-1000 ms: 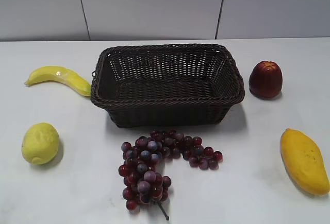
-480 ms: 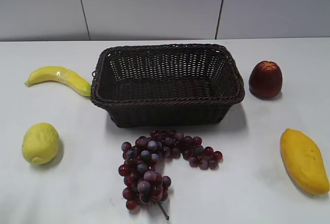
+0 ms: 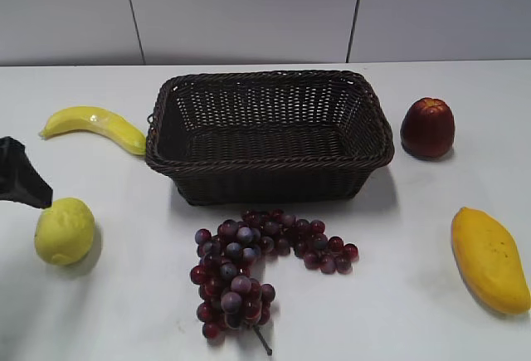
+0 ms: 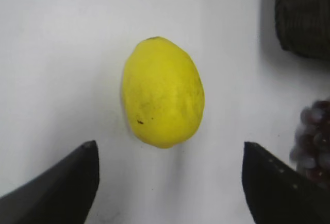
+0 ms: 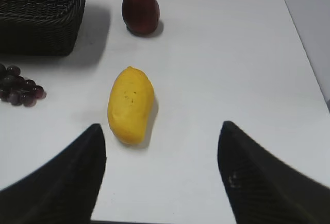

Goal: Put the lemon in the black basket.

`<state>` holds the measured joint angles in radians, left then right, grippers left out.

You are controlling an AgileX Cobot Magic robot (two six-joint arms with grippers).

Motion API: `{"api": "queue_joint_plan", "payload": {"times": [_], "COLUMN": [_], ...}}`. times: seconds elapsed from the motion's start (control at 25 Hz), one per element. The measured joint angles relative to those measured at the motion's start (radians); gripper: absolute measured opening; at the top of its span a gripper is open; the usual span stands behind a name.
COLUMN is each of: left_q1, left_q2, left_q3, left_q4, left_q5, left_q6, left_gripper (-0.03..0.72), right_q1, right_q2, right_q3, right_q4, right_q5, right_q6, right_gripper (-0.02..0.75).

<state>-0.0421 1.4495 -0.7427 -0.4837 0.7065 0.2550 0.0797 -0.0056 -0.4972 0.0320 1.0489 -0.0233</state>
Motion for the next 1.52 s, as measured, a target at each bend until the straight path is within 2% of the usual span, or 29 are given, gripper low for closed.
{"api": "queue_joint_plan", "payload": {"times": [0.24, 0.48, 0.56, 0.64, 0.8, 1.04, 1.2, 1.32, 1.52], "left_q1": [-0.031, -0.059, -0.059, -0.059, -0.059, -0.059, -0.076, -0.132, -0.288], "left_q2": [0.195, 0.295, 0.317, 0.324, 0.324, 0.273, 0.208, 0.200, 0.262], "left_q3": [-0.076, -0.087, -0.087, -0.088, -0.113, -0.265, -0.437, -0.579, -0.702], "left_q4": [-0.002, -0.005, -0.005, -0.005, 0.009, 0.043, -0.023, -0.085, -0.106], "left_q5": [-0.002, -0.061, -0.066, -0.069, -0.052, 0.119, 0.153, 0.138, 0.034], "left_q6": [0.026, 0.029, 0.029, 0.029, 0.029, 0.029, 0.029, 0.029, 0.029], "left_gripper": [0.663, 0.660, 0.643, 0.591, 0.583, 0.583, 0.582, 0.582, 0.582], "right_q1": [0.000, 0.000, 0.000, 0.000, 0.000, 0.000, 0.000, 0.000, 0.000], "right_q2": [0.000, 0.000, 0.000, 0.000, 0.000, 0.000, 0.000, 0.000, 0.000], "right_q3": [0.000, 0.000, 0.000, 0.000, 0.000, 0.000, 0.000, 0.000, 0.000], "right_q4": [0.000, 0.000, 0.000, 0.000, 0.000, 0.000, 0.000, 0.000, 0.000], "right_q5": [0.000, 0.000, 0.000, 0.000, 0.000, 0.000, 0.000, 0.000, 0.000], "right_q6": [0.000, 0.000, 0.000, 0.000, 0.000, 0.000, 0.000, 0.000, 0.000], "right_gripper": [0.555, 0.555, 0.555, 0.555, 0.555, 0.555, 0.555, 0.555, 0.555]}}
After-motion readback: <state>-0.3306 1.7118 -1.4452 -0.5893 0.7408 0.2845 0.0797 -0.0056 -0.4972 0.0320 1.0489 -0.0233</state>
